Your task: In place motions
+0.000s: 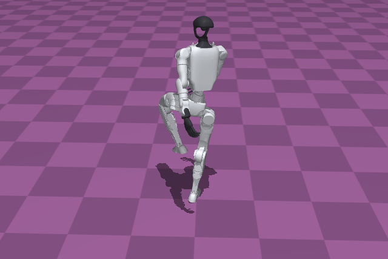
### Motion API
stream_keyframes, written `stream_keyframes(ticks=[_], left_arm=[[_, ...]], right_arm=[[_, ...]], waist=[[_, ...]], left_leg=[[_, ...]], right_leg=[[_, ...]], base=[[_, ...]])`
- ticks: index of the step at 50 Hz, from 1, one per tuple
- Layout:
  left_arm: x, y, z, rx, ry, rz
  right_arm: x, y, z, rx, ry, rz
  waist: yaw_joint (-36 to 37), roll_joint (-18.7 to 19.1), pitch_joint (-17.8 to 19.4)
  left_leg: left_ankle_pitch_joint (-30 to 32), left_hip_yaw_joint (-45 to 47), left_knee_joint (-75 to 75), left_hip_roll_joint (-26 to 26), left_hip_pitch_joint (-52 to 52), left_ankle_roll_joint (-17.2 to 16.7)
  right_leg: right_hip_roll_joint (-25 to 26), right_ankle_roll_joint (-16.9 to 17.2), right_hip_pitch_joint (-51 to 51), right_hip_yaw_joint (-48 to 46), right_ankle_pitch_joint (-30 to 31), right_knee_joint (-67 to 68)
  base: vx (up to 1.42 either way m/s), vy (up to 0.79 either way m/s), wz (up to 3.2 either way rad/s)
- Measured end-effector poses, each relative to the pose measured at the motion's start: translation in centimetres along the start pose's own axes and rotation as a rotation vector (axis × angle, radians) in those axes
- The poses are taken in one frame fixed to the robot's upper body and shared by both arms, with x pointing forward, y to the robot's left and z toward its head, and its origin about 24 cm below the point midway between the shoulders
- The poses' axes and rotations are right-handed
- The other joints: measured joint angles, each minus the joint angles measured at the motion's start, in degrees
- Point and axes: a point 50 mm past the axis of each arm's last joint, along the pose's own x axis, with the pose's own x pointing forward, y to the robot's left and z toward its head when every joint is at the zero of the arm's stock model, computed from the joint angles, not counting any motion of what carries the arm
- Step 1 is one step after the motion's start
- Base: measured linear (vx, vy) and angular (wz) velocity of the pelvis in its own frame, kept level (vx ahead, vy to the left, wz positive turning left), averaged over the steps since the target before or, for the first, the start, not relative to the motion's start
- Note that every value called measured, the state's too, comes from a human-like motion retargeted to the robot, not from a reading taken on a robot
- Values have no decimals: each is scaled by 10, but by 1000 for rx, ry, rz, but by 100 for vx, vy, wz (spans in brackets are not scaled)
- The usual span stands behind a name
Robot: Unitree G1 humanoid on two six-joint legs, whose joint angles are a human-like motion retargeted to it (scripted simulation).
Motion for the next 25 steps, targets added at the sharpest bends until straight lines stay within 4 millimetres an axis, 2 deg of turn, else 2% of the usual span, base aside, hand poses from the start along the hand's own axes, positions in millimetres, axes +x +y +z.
stream_keyframes(ticks=[3, 5, 7, 9, 12, 15, 17, 18, 20, 22, 25], left_arm=[[0, 0, 0, 5, 3, -5], [-1, 3, 7, 26, -19, 2], [-3, 5, 17, 49, -49, 12], [-4, 7, 25, 55, -77, 18], [-5, 5, 36, 31, -122, 14], [-7, 3, 46, 1, -164, 2], [-8, 4, 54, -6, -191, 4], [-10, 6, 58, -1, -205, 7], [-12, 8, 66, 20, -225, 14], [-15, 9, 73, 37, -234, 17], [-24, 17, 93, 68, -242, 39]], right_arm=[[4, 3, 31, -93, -118, -4], [5, 3, 39, -134, -148, -35], [5, 3, 36, -141, -138, -42], [3, 8, 22, -119, -95, -13], [-4, 21, -10, -53, 9, 54], [-14, 36, -43, 34, 120, 100], [-22, 44, -61, 78, 173, 133], [-25, 46, -69, 95, 194, 150], [-33, 45, -85, 102, 245, 181], [-43, 41, -104, 61, 301, 213], [-60, 28, -131, -35, 372, 209]], waist=[[-14, -4, -7], [-22, -2, -9], [-30, 4, -15], [-43, 10, -26], [-71, 15, -50], [-102, 21, -72], [-111, 32, -87], [-118, 41, -93], [-146, 55, -108], [-168, 62, -120], [-191, 71, -119]], left_leg=[[2, 3, -10, 0, 16, -8], [10, 0, -37, -6, 52, -18], [22, -13, -82, -17, 100, -31], [38, -36, -157, -52, 155, -48], [61, -77, -326, -129, 255, -70], [81, -118, -530, -193, 370, -67], [88, -128, -665, -210, 445, -55], [50, -141, -731, -219, 481, -58], [-42, -105, -823, -223, 544, -34], [-71, -135, -858, -240, 548, -15], [-69, -155, -876, -241, 544, -13]], right_leg=[[2, 1, 1, -5, -4, 3], [5, 4, 7, -12, -7, 2], [7, 9, 19, -27, -9, -4], [7, 18, 32, -45, -9, -11], [4, 34, 47, -74, -10, -18], [7, 47, 58, -99, -12, -23], [21, 51, 56, -99, -13, -21], [31, 52, 56, -103, -15, -19], [43, 59, 57, -126, -19, -14], [41, 69, 58, -142, -21, -5], [32, 83, 46, -167, -10, 38]], base=[[3, -2, 30], [0, 0, 44], [5, 5, 48], [11, 9, 54], [15, 10, 56], [19, 10, 34], [17, 11, -11], [15, 13, 22], [19, 19, 67], [20, 21, 57], [4, 19, 28]])
